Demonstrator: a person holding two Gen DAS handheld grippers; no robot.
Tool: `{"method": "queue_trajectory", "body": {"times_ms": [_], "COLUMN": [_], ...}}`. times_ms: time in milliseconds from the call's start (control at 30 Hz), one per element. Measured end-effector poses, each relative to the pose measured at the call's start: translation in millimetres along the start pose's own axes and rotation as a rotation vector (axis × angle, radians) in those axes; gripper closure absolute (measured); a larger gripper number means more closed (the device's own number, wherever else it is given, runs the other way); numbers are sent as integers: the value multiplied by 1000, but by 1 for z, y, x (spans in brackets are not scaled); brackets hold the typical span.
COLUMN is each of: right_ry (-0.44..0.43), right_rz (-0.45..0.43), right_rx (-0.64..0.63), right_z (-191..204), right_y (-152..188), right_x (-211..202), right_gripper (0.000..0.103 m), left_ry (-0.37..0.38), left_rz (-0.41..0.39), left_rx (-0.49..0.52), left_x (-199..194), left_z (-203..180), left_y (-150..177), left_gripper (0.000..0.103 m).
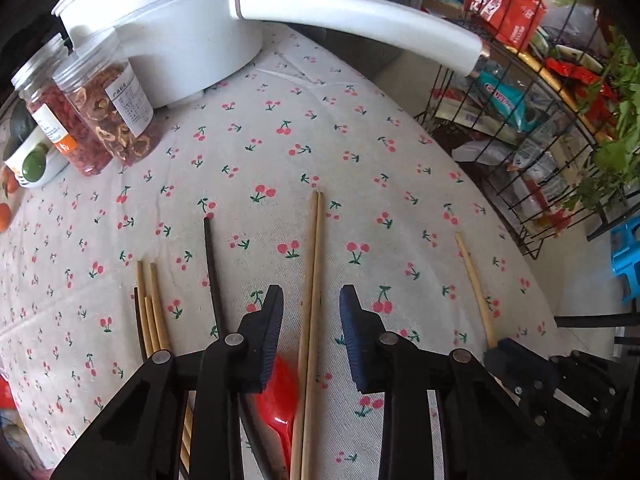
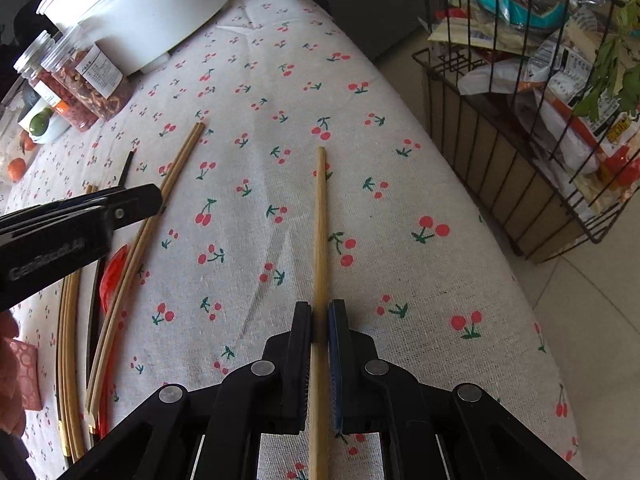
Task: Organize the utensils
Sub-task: 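Grasp a single wooden chopstick with the right tool while the left grasps a chopstick pair, then carry the chopstick pair into the basket and open the left tool while the right holds its chopstick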
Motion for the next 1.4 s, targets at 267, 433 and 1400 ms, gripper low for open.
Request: {"method": "queue_trajectory", "body": {"times_ms": [267,433,1400], "right_ry": [0,9,-61], "right_rz": [2,-54,-516], "right_rx": [1,-14,-166], "right_z": [3,7,103], "right_y": [-1,-2,42], "right_x": [-1,-20,-212], "right_gripper": [98,98,98], "left_ry": [-31,-66,87], "left_rz": [13,-96,-668], "left_rx": [-37,15,51], "left_x": [8,-31,-329], "left_z": [4,-8,6], "left_y": [-1,5,159], "left_gripper": [94,94,94]}}
Point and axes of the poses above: each gripper's, at about its wrist camera, not at the fingertips, and x roughly the way its jaws point, z to its left, y to its underside, the point moved 2 cm from there along x, roughly the way its jaws point, and after that the axes turned 6 degrees about y, right-handed, at the moved point
